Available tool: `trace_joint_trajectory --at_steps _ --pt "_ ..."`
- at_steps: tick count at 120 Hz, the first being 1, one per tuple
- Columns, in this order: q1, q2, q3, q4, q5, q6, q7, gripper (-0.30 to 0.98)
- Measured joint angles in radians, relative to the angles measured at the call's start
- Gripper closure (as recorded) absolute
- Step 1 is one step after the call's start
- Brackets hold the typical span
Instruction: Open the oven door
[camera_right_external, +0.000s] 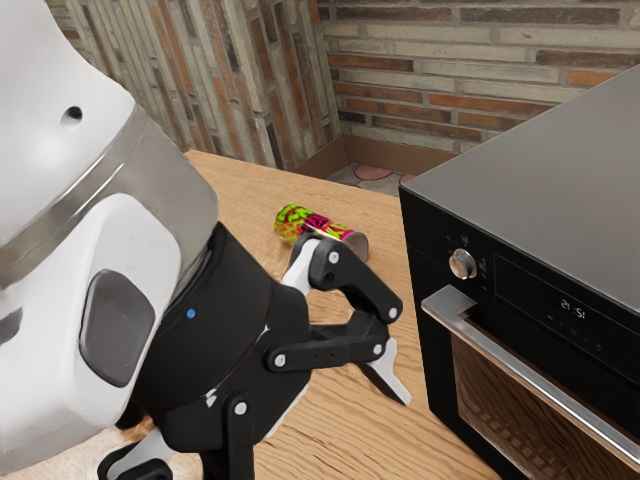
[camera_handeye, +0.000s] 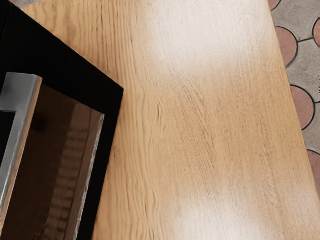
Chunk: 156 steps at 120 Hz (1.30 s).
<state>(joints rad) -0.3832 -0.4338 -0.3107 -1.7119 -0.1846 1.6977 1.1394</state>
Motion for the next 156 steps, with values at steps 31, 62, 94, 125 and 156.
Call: trace_joint_trajectory --at_steps 31,62,94,125,156 --pt "0.009 0.036 0.019 -0.068 -0.008 0.129 0.313 0.00" --pt "0.021 0.039 0.033 -0.079 -0.007 0.177 0.452 0.00" --pt "0.021 0.066 0.028 -0.120 0.010 0.245 0.523 0.00" --pt "0.022 0.143 0.033 -0.112 0.031 0.313 0.544 0.00" --pt "0.024 0.192 0.057 -0.110 0.036 0.339 0.556 0.00"
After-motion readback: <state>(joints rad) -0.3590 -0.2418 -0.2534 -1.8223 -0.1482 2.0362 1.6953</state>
